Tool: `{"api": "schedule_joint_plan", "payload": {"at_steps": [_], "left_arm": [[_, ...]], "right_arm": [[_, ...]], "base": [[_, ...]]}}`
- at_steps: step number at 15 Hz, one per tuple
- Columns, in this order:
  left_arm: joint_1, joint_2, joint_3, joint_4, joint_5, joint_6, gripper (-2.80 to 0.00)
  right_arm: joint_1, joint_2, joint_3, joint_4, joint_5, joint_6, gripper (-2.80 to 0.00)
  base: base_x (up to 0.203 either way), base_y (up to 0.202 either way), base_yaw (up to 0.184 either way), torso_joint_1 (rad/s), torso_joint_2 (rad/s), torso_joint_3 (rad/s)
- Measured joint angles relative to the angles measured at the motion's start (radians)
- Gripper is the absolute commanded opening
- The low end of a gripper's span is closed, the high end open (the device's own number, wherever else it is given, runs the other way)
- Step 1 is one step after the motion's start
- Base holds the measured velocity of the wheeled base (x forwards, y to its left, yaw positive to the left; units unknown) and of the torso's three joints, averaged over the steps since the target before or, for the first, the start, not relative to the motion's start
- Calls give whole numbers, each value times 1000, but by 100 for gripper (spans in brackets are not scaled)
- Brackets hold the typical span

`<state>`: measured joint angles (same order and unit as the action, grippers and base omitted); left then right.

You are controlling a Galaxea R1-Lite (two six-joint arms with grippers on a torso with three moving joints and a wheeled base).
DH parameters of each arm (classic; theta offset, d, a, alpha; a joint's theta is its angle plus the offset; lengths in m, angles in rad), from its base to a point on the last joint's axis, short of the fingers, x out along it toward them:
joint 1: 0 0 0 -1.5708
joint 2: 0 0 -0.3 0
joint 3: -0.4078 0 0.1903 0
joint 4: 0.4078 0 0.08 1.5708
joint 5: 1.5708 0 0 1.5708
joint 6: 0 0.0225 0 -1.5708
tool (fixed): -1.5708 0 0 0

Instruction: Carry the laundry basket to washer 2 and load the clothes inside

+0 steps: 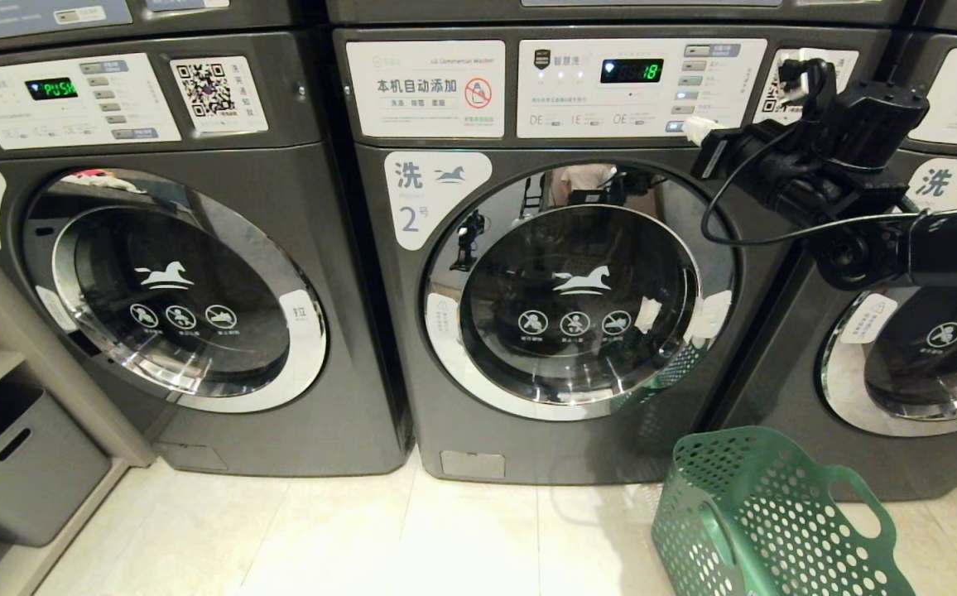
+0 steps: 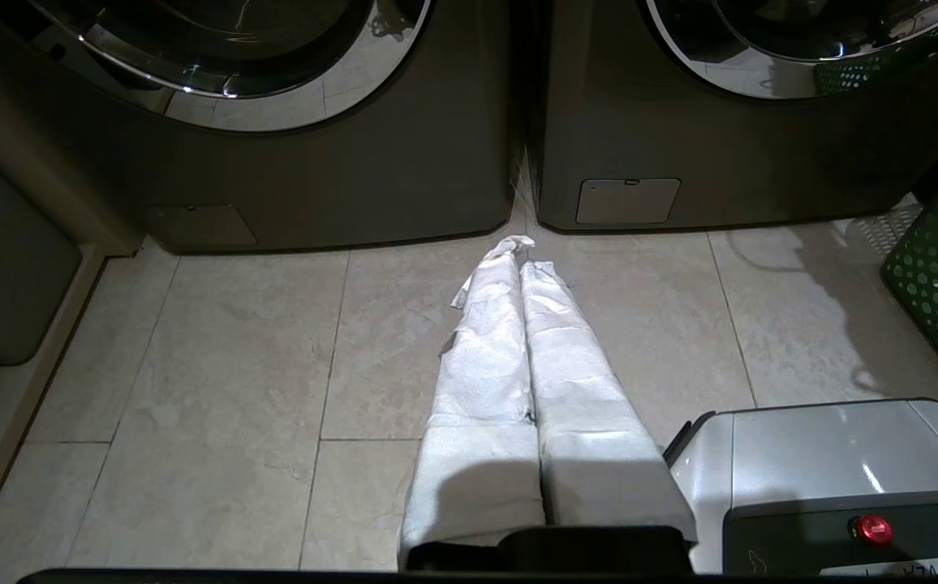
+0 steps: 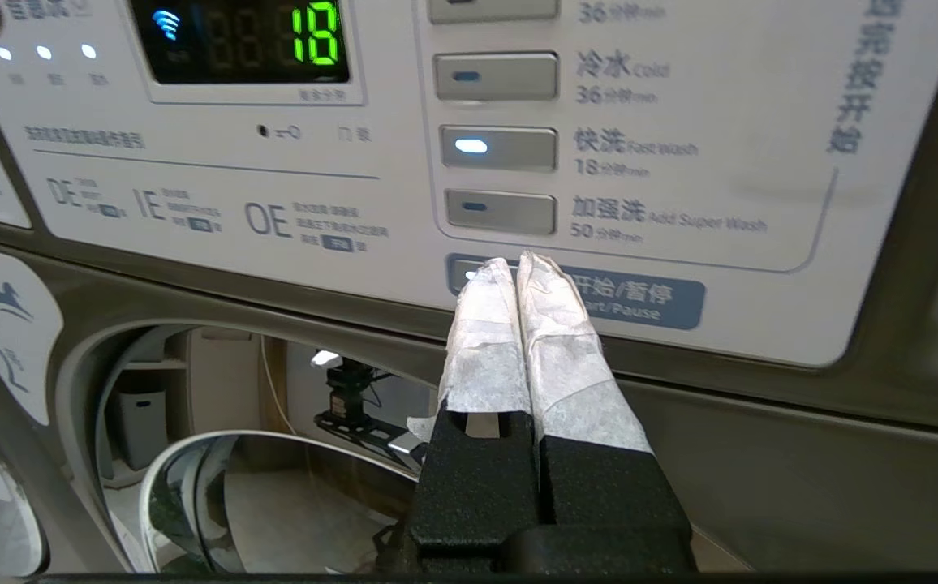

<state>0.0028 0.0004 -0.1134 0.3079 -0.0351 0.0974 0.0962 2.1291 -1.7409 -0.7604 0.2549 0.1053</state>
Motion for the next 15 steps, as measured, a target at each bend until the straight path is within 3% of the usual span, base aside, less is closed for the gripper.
{"api": "schedule_joint_plan", "payload": {"at_steps": [15], "left_arm": [[0,0,0,0,4,-11,-280]], "right_arm": [[2,34,-15,-4,3,-1,-280]], "base": [[0,0,0,0,0,0]]}}
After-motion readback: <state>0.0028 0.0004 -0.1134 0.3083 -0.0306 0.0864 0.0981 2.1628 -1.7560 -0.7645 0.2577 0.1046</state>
